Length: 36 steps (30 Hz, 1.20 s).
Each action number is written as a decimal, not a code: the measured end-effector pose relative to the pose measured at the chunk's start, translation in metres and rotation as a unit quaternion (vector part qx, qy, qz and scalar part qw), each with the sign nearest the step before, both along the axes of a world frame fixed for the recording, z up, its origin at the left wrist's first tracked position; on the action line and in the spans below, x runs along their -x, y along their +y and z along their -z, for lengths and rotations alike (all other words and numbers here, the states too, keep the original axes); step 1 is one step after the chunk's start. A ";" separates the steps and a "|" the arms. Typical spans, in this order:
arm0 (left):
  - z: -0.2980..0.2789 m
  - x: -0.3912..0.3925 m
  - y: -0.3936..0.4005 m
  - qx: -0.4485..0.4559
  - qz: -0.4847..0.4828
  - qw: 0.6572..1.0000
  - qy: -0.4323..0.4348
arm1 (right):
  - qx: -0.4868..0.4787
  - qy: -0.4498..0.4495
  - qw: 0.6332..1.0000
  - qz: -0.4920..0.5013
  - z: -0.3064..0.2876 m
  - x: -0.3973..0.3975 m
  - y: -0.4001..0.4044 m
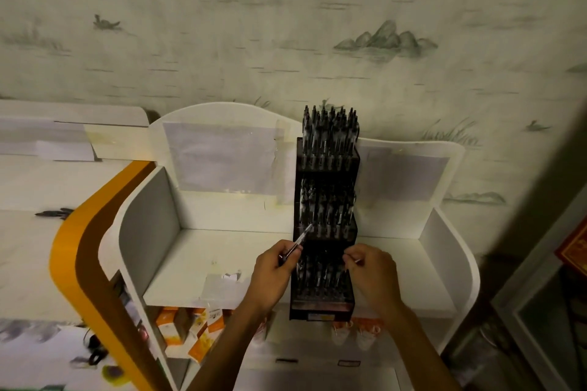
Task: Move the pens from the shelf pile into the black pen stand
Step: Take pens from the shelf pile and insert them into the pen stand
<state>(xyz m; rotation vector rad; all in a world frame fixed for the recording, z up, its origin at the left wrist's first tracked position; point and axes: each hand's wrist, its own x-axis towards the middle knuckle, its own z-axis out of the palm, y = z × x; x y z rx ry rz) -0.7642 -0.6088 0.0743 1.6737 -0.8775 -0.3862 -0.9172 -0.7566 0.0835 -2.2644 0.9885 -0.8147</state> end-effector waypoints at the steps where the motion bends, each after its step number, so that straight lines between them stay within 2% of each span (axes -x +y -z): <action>1: -0.003 0.000 -0.002 0.003 0.004 1.000 -0.004 | -0.011 -0.018 1.000 -0.002 -0.005 -0.003 0.001; 4: -0.009 0.002 -0.006 0.010 0.012 1.000 -0.019 | -0.119 -0.109 0.986 -0.040 -0.021 -0.010 0.005; 8: -0.013 0.007 -0.006 0.006 0.027 0.999 -0.047 | -0.286 -0.195 0.933 -0.101 -0.035 -0.016 0.016; 13: -0.014 0.011 -0.005 -0.023 0.071 0.993 -0.089 | -0.347 -0.230 0.903 -0.104 -0.034 -0.016 0.023; 17: -0.014 0.011 -0.004 -0.055 0.071 0.989 -0.117 | -0.360 -0.244 0.894 -0.106 -0.035 -0.015 0.025; 21: -0.013 0.006 -0.001 -0.083 0.053 0.978 -0.183 | -0.340 -0.281 0.894 -0.081 -0.039 -0.013 0.021; 24: -0.013 -0.001 0.004 -0.076 0.035 0.975 -0.205 | -0.297 -0.282 0.911 -0.055 -0.039 -0.009 0.012; 30: -0.009 -0.013 0.014 -0.089 -0.007 0.959 -0.268 | -0.093 -0.170 0.981 -0.022 -0.027 0.003 0.003; 33: -0.008 -0.016 0.018 -0.106 -0.015 0.953 -0.283 | -0.002 -0.132 0.991 0.001 -0.020 0.009 0.002; 36: -0.007 -0.018 0.022 -0.121 -0.017 0.952 -0.281 | 0.031 -0.117 0.993 0.001 -0.010 0.012 0.001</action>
